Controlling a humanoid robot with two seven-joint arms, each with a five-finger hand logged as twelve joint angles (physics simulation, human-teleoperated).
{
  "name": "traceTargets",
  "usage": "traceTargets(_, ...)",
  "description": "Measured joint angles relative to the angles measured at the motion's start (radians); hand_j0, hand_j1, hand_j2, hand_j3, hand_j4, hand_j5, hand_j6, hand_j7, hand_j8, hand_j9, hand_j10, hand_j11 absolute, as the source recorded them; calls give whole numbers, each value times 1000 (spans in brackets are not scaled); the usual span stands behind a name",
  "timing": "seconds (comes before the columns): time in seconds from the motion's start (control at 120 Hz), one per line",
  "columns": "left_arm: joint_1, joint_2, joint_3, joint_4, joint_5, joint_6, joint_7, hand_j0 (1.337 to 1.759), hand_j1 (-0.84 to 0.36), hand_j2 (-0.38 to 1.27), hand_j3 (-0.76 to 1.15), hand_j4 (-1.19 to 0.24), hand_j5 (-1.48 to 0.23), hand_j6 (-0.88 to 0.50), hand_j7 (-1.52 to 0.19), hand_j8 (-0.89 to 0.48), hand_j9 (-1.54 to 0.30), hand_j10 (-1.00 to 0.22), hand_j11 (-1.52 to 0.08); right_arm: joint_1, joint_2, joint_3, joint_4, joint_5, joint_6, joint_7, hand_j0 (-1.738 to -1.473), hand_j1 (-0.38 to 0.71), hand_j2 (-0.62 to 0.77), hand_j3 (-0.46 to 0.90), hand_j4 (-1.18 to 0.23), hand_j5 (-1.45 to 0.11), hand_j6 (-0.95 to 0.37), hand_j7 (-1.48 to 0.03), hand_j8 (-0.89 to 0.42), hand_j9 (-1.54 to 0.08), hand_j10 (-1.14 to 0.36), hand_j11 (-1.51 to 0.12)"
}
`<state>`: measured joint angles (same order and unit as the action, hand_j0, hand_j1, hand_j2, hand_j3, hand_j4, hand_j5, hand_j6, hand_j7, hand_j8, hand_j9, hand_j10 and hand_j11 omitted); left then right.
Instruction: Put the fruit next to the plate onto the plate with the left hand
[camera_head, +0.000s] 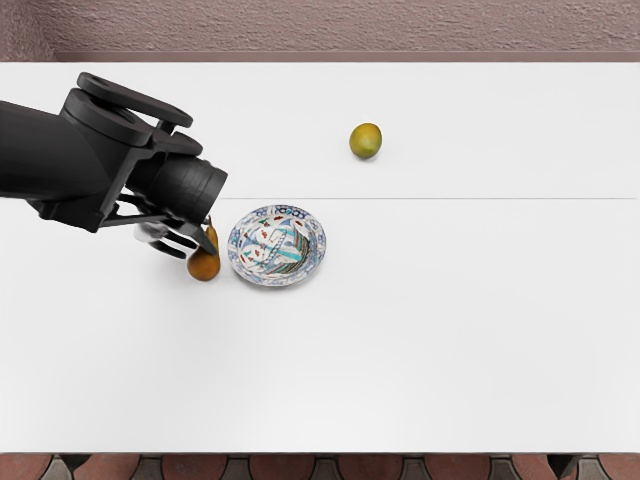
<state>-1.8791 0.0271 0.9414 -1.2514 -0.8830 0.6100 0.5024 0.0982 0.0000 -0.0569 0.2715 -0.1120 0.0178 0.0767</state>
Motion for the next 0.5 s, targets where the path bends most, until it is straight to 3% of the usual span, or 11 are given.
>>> traceTargets(0.225, -27, 22, -13, -4, -2, 1, 6, 1657, -483, 568, 0, -795, -1034, -656, -1042, -784, -1042, -790, -1042, 0, 0, 0, 0, 0, 0, 0, -1658, -331, -3, 0, -15, -19, -15, -20, -15, -19, -15, -19)
traceTargets(0.5, -61, 42, -38, -30, -1, 0, 9, 1657, -487, 562, 0, -799, -1032, -688, -1042, -792, -1042, -794, -1042, 0, 0, 0, 0, 0, 0, 0, -1658, -331, -3, 0, -15, -19, -15, -19, -15, -19, -15, -19)
